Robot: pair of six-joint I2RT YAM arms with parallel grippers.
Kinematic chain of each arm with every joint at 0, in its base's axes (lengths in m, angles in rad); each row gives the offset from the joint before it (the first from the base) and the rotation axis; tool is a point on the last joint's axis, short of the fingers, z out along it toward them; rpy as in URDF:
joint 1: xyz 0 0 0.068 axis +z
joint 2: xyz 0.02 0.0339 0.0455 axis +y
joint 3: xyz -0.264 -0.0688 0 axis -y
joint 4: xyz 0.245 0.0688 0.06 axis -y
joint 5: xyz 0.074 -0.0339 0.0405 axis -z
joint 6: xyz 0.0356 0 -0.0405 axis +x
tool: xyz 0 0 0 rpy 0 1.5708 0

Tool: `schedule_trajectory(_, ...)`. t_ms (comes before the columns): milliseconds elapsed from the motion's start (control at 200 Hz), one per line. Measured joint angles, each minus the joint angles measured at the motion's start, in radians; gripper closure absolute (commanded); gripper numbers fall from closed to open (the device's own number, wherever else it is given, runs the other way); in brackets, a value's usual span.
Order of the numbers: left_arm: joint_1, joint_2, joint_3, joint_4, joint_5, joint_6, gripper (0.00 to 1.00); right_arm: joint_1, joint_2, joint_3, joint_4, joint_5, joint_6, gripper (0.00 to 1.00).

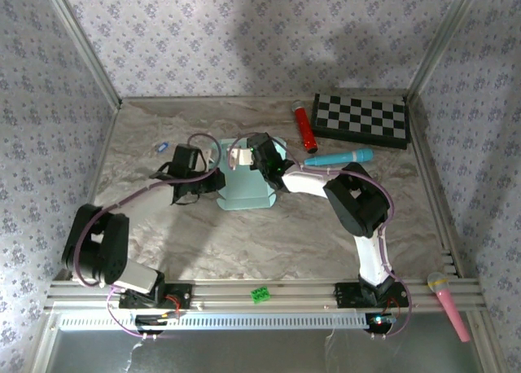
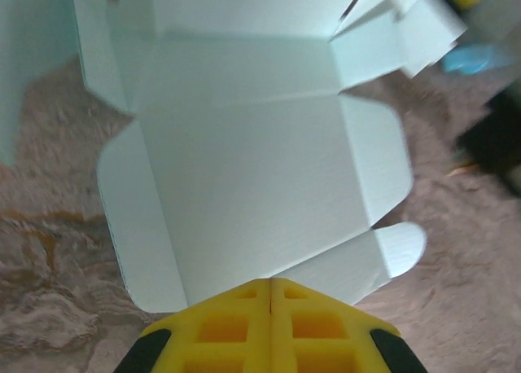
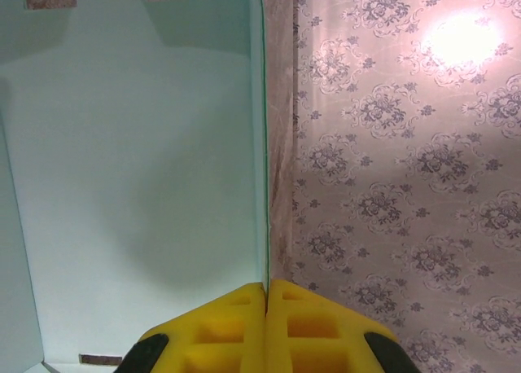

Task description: Fold the paper box

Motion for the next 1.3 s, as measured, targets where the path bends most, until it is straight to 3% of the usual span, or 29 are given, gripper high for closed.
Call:
schedule_trajectory(200, -0.029, 0.111, -0.017, 0.031, -0.08, -0.035, 1.0, -0.005, 0.002, 0.011, -0.017, -0.011, 0.0, 1.0)
schedule_trajectory(650, -0.029, 0.15, -0.052, 0.122, -0.256, -0.18, 1.0, -0.005, 0.002, 0.016, -0.02, -0.021, 0.001, 1.0)
schedule_trajectory(1015, -0.023, 0.144, -0.1, 0.203, -0.262, -0.365, 1.0, -0.014, 0.002, 0.038, -0.058, -0.065, 0.01, 1.0)
schedule_trajectory(1299, -0.016, 0.103, -0.104, 0.168, -0.23, -0.36, 1.0, -0.04, 0.002, 0.09, -0.159, -0.128, 0.034, 1.0)
